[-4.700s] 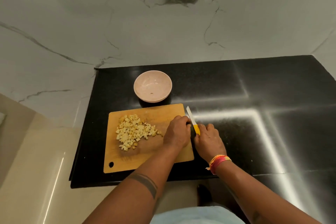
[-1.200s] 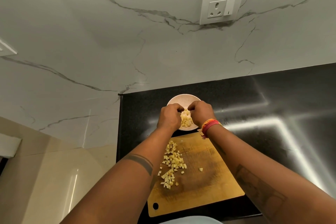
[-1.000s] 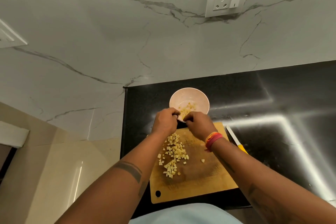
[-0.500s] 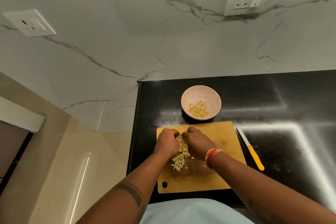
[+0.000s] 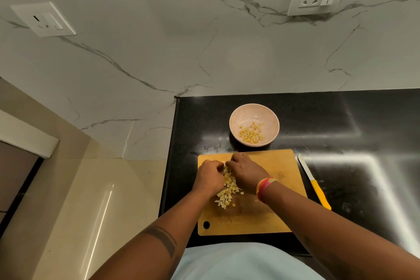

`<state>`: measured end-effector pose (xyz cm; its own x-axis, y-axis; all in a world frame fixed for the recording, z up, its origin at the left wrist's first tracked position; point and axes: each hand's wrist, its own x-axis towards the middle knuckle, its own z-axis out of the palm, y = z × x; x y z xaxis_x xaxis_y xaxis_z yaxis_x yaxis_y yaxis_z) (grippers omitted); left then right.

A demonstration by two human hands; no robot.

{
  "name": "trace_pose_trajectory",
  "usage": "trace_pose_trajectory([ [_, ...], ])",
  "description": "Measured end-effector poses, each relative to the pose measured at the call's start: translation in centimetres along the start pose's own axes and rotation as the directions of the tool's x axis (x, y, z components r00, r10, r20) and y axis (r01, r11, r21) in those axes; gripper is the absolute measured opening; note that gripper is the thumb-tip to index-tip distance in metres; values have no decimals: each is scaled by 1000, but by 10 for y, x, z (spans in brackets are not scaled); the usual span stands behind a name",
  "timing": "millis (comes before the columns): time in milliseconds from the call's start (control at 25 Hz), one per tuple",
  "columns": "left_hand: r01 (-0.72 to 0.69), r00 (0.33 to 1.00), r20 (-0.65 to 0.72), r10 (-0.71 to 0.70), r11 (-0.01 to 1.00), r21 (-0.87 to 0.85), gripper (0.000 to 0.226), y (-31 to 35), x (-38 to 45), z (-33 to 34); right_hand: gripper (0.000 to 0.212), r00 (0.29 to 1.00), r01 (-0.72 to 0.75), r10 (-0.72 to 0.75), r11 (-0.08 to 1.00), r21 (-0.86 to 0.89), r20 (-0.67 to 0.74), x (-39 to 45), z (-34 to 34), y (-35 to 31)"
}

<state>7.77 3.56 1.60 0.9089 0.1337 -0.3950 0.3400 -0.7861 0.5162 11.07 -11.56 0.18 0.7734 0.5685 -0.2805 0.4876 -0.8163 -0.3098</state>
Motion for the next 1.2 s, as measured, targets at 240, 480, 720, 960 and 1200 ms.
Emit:
trace_pose_trajectory([
  [240, -45, 992, -123, 39, 998, -47, 38, -12, -13, 7, 53, 963, -238, 257, 953, 186, -86, -35, 4, 30],
  [480, 145, 982, -102, -157, 983, -112, 37, -18, -16, 16, 44, 922, -370, 388, 884, 286, -5, -35, 12, 13],
  [720, 42, 992, -103, -68, 971, -234, 41, -7, -17, 9, 45, 905, -368, 420, 848, 382, -60, -29, -2, 10],
  [960, 116, 991, -42, -124, 980, -162, 33, -21, -21, 11, 41, 904, -421, 416, 826, 375, 99, -38, 10, 14],
  [1200, 126, 990, -34, -140, 955, -267, 33, -25, -18, 4, 42, 991, -69, 88, 982, 176, -103, -53, 4, -10],
])
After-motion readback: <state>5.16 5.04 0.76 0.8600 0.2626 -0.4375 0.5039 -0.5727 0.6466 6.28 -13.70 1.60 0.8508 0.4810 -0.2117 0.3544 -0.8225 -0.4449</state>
